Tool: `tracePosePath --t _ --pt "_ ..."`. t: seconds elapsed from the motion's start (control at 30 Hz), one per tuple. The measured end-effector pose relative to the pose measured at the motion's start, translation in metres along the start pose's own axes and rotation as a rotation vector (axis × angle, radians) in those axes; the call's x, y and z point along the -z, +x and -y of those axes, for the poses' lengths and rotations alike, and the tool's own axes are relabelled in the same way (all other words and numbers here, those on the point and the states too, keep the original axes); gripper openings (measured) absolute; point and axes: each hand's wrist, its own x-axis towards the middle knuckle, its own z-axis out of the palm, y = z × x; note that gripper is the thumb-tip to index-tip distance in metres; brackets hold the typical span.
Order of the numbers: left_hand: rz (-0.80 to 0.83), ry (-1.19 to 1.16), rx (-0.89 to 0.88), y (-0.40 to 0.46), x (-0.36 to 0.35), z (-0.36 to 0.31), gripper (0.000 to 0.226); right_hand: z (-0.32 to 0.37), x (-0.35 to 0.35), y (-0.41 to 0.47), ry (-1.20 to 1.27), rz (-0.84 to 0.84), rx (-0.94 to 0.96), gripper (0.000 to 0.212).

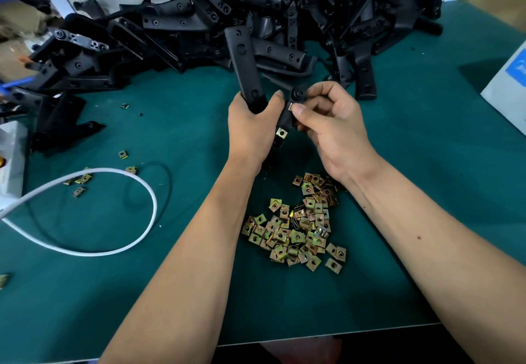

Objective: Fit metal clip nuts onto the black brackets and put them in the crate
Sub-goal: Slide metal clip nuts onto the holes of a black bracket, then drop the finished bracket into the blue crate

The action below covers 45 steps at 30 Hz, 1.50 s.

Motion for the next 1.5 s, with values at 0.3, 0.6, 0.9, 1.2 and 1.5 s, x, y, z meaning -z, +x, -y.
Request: tracePosePath --t 0.3,0.6,0.9,1.2,1.5 --pt "0.017 0.233 -0.093 0.002 0.002 0.005 0.037 -0.002 0.005 0.006 -0.162 -0.146 -0.049 0.023" --pt "0.412 0.177 -0.236 -0.018 -0.018 0.0 0.035 0.02 0.027 0.003 -0.249 -0.255 -0.007 0.021" --pt "0.735 0.25 -0.295 -0.056 -0.109 -0.056 0.036 0.083 0.112 -0.045 -0.19 -0.472 0.099 0.034" --pt "1.151 0.295 -0.457 -0.207 -0.272 -0.108 0.04 0.137 0.284 -0.183 0.089 -0.787 0.235 0.032" --pt "1.483 0.496 -0.196 -0.372 -0.348 -0.012 0.054 0.07 0.39 -0.351 0.412 -0.887 -0.194 0.032"
